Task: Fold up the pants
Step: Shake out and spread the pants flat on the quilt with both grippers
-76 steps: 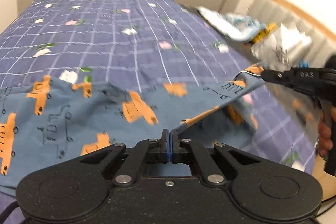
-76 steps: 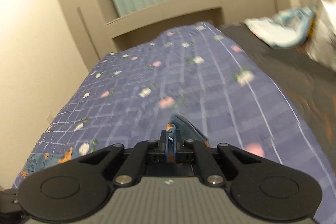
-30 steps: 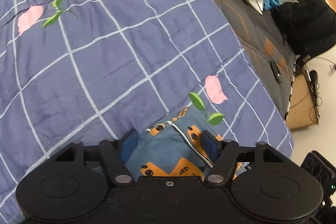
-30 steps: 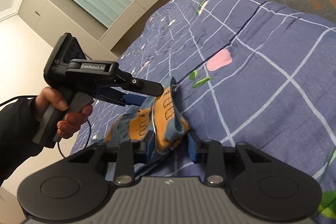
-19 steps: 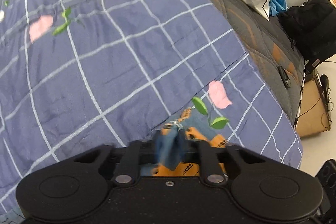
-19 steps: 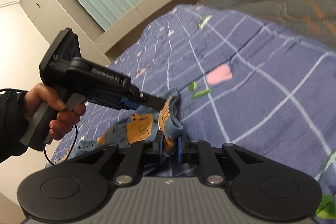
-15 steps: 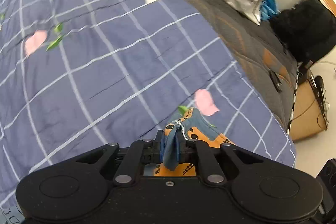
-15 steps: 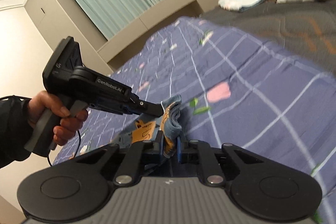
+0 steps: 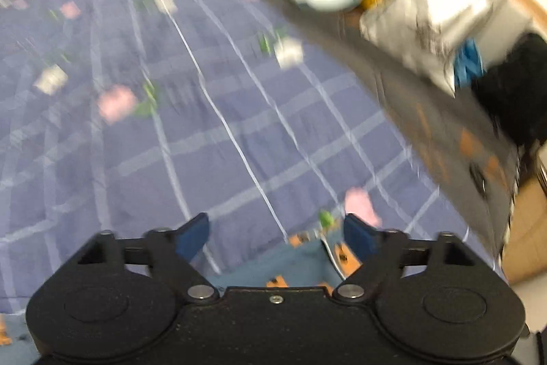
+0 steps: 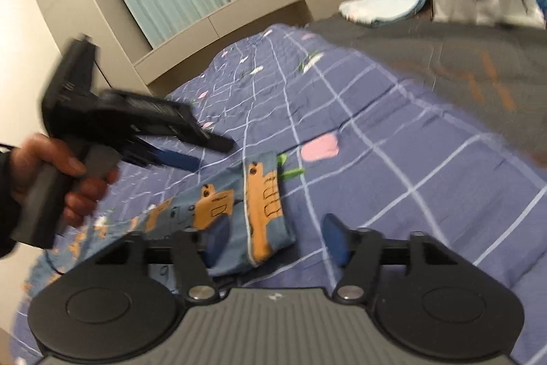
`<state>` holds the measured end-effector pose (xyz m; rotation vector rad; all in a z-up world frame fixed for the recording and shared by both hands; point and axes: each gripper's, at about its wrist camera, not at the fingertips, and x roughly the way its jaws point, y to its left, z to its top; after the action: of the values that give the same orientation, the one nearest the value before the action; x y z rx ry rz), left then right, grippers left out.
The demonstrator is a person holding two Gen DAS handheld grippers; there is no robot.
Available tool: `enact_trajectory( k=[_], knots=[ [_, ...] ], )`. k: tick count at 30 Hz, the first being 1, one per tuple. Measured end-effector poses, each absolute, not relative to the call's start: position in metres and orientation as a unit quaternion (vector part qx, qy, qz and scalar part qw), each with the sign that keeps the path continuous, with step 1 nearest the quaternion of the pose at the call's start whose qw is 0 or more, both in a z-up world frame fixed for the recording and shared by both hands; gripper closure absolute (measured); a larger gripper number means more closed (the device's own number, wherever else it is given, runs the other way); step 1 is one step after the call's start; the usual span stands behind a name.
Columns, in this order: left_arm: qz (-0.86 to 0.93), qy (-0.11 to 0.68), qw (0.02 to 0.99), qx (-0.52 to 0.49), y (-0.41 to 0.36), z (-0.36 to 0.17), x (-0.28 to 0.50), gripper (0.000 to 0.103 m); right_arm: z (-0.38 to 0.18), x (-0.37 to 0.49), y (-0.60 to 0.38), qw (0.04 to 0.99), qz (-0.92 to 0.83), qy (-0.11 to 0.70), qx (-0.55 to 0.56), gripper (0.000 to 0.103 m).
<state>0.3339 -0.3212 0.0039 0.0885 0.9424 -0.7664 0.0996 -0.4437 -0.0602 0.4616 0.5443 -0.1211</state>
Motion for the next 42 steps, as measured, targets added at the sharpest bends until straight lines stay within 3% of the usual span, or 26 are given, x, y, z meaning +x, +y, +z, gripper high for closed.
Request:
enact_trajectory(
  k=[2, 6, 10, 15, 25, 29, 36, 42],
  knots=[
    [-0.321, 0.418, 0.849, 0.044, -0.305, 0.025, 0.324, 0.001, -0.054, 0.101, -0.433, 0.944, -0.073, 0.269, 0.175, 0.013],
    [-0.268, 0.368, 0.889, 0.036, -0.257, 0.058, 0.296, 0.001, -0.045, 0.106, -0.405, 0.958, -0.071, 0.262, 0.09, 0.0],
    [-0.216, 0.346, 0.91, 0.065, -0.201, 0.074, 0.263, 0.001, -0.041, 0.111, -0.38, 0.959, -0.046, 0.271, 0.067, 0.0],
    [-0.143, 0.372, 0.913, 0.089, -0.115, 0.075, 0.228, 0.001, -0.038, 0.118, -0.341, 0.96, -0.003, 0.278, 0.035, 0.0],
    [0.03, 0.413, 0.91, -0.011, 0.076, 0.035, 0.2, 0.001, -0.055, 0.177, -0.242, 0.937, 0.119, 0.321, -0.071, 0.0],
    [0.054, 0.408, 0.909, -0.063, 0.116, 0.009, 0.206, 0.001, -0.074, 0.175, -0.224, 0.93, 0.114, 0.34, -0.084, 0.0],
    [0.088, 0.381, 0.912, -0.127, 0.169, -0.031, 0.223, 0.001, -0.055, 0.166, -0.235, 0.946, 0.139, 0.289, -0.042, 0.0],
    [0.148, 0.391, 0.901, -0.114, 0.191, -0.058, 0.241, 0.001, -0.029, 0.246, -0.184, 0.942, 0.173, 0.272, -0.091, 0.0]
  ],
)
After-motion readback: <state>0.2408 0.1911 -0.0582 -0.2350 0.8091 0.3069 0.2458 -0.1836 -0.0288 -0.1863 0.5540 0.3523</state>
